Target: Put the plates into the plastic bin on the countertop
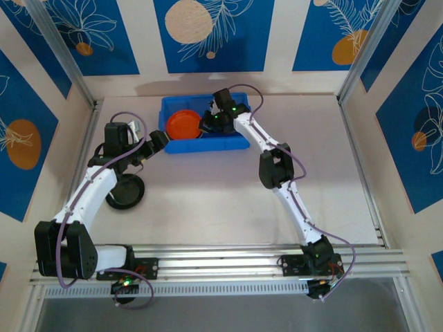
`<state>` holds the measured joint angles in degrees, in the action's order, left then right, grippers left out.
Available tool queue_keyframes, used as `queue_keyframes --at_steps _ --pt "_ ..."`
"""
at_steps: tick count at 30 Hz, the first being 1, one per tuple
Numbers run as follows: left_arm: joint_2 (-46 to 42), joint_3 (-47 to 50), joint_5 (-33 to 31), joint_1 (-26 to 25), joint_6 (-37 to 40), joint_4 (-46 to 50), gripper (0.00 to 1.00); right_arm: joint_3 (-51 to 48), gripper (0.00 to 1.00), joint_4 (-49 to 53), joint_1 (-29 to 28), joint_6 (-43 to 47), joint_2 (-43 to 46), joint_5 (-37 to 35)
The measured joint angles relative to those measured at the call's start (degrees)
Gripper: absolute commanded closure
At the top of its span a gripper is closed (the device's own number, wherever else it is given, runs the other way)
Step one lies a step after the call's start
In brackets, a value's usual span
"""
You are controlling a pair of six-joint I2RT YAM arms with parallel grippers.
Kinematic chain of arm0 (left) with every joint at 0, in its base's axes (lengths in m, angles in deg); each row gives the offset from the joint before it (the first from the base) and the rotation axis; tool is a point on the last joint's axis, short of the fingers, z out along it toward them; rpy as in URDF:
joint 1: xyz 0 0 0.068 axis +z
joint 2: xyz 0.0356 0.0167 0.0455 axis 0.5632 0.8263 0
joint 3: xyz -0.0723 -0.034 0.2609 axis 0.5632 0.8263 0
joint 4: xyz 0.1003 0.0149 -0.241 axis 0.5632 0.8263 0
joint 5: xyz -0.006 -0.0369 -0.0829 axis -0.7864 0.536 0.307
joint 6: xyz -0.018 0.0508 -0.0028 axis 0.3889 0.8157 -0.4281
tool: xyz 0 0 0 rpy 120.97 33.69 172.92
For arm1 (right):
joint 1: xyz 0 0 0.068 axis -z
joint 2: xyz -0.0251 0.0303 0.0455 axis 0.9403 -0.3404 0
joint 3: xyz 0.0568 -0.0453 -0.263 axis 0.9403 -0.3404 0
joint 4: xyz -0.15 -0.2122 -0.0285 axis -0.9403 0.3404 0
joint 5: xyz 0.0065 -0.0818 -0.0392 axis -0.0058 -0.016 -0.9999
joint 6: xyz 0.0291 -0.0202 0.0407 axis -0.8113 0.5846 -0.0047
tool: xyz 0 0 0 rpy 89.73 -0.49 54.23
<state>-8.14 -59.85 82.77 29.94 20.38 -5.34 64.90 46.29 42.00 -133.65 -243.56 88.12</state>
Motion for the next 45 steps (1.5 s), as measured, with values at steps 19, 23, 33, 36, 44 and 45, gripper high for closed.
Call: queue_keyframes --at_steps 19,23,33,36,44,45 --pt "-0.9 1.9 0.0 0.0 0.0 0.0 0.00 2.3 0.58 4.2 -0.9 3.7 0.8 -6.0" --pt "-1.5 2.0 0.0 0.1 0.0 0.0 0.00 2.1 0.57 6.2 -1.2 5.2 2.2 -8.0" --pt "-4.2 2.4 0.0 0.1 0.0 -0.4 0.00 2.1 0.54 9.2 -1.1 9.2 8.2 -11.4" --pt "-5.2 2.8 0.0 0.1 0.0 -0.4 0.00 0.6 0.54 9.7 -1.3 10.7 11.8 -12.5" --pt "-10.3 3.0 -1.2 0.1 0.2 1.6 0.00 -23.0 0.55 1.8 -7.0 14.2 32.8 -15.2" --pt "-11.0 3.0 -1.6 0.1 0.3 2.1 0.00 -26.2 0.56 0.5 -8.6 14.4 35.2 -15.1"
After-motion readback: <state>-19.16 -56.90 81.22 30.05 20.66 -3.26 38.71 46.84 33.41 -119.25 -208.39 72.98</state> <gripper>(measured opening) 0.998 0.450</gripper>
